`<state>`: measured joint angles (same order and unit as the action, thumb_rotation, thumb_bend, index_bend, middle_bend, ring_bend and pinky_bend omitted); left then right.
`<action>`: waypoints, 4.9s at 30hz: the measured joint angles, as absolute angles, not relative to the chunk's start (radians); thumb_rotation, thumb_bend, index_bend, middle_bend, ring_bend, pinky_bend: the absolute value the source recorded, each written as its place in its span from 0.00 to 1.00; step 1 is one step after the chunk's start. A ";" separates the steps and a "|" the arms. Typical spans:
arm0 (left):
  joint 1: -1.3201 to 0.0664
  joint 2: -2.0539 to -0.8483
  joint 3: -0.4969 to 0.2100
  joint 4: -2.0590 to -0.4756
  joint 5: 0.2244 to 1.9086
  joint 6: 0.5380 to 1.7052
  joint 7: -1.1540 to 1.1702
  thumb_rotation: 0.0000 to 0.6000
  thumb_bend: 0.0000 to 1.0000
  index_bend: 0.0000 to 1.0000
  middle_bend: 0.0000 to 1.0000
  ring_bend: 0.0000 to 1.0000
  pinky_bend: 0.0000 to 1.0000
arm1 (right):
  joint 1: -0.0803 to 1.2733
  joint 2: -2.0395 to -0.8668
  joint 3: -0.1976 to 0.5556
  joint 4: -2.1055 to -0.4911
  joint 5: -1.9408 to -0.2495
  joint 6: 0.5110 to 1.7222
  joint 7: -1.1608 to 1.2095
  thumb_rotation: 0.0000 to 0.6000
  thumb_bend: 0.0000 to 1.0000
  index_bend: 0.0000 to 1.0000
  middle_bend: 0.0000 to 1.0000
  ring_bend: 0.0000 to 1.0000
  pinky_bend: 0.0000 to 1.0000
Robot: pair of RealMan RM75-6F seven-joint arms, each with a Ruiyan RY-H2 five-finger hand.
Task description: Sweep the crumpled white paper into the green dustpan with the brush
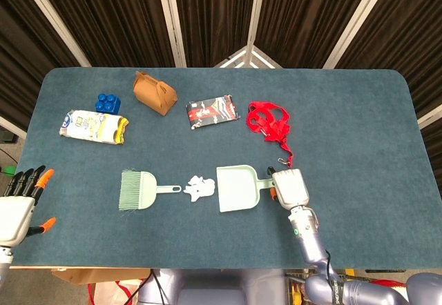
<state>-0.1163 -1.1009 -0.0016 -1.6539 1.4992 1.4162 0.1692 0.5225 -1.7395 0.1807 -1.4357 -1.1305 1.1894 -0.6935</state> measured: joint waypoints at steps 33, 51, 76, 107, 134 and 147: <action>-0.134 -1.095 -0.012 -1.696 1.492 1.399 0.187 1.00 0.00 0.00 0.00 0.00 0.01 | 0.531 -1.735 0.147 -1.437 -1.133 1.193 -0.690 1.00 0.48 0.68 0.84 0.80 0.80; -0.330 -1.206 -0.162 -1.805 1.284 1.262 0.534 1.00 0.16 0.29 0.60 0.63 0.72 | 0.542 -1.720 0.162 -1.444 -1.117 1.248 -0.833 1.00 0.49 0.68 0.84 0.80 0.80; -0.618 -1.586 -0.231 -1.731 0.840 1.172 0.905 1.00 0.29 0.48 1.00 1.00 1.00 | 0.551 -1.695 0.172 -1.450 -1.081 1.242 -0.843 1.00 0.50 0.68 0.84 0.80 0.80; -0.726 -1.783 -0.198 -1.594 0.643 1.249 0.979 1.00 0.36 0.45 1.00 1.00 1.00 | 0.545 -1.694 0.153 -1.417 -1.090 1.231 -0.785 1.00 0.50 0.68 0.84 0.80 0.80; -0.717 -1.787 -0.216 -1.622 0.753 1.272 0.809 1.00 0.58 0.76 1.00 1.00 1.00 | 0.553 -1.671 0.146 -1.448 -1.097 1.220 -0.807 1.00 0.50 0.69 0.84 0.80 0.80; -0.708 -1.846 -0.265 -1.680 0.795 1.279 0.675 1.00 0.61 0.79 1.00 1.00 1.00 | 0.559 -1.654 0.150 -1.503 -1.077 1.233 -0.852 1.00 0.50 0.69 0.84 0.80 0.80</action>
